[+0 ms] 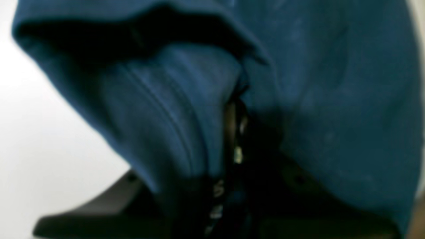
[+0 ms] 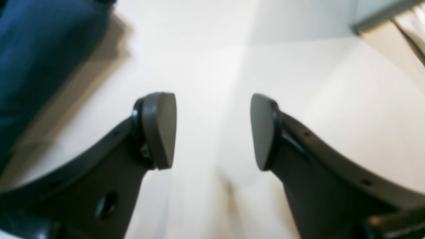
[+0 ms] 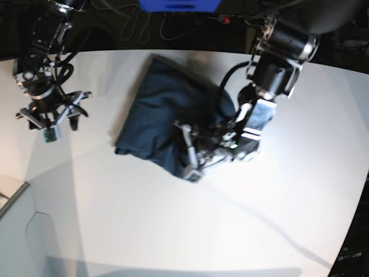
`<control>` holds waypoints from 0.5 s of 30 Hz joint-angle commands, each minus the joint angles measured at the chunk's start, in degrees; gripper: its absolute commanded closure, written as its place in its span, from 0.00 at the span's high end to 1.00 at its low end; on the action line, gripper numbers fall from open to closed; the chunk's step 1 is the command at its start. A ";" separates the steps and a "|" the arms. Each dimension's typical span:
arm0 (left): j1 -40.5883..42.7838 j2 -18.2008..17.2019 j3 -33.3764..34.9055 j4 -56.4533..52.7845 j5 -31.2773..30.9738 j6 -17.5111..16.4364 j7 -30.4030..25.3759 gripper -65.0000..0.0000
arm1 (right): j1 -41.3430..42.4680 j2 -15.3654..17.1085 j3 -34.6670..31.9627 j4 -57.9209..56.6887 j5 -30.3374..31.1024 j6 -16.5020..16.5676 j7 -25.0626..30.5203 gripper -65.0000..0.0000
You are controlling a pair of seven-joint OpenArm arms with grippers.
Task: Layout the t-shirt on the table in an organized manner, then fold the t-shirt properly
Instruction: 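Drag and rotate the folded shirt with the left gripper, then release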
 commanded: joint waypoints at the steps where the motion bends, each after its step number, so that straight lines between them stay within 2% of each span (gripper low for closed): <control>1: -2.57 0.77 2.67 -0.35 1.01 0.19 0.27 0.00 | 0.42 0.35 0.62 1.17 0.48 0.43 1.24 0.54; 5: -9.26 3.50 12.52 -4.66 4.70 0.19 -4.30 0.00 | 0.42 0.35 4.22 1.17 0.48 0.43 1.33 0.54; 11: -14.88 9.74 23.42 -13.01 9.01 0.10 -15.11 0.00 | -0.19 0.17 9.41 1.26 0.48 0.43 1.33 0.54; 15: -16.20 10.08 30.98 -15.82 10.76 0.10 -19.51 0.02 | -0.28 -0.18 13.54 1.26 0.48 0.43 1.33 0.54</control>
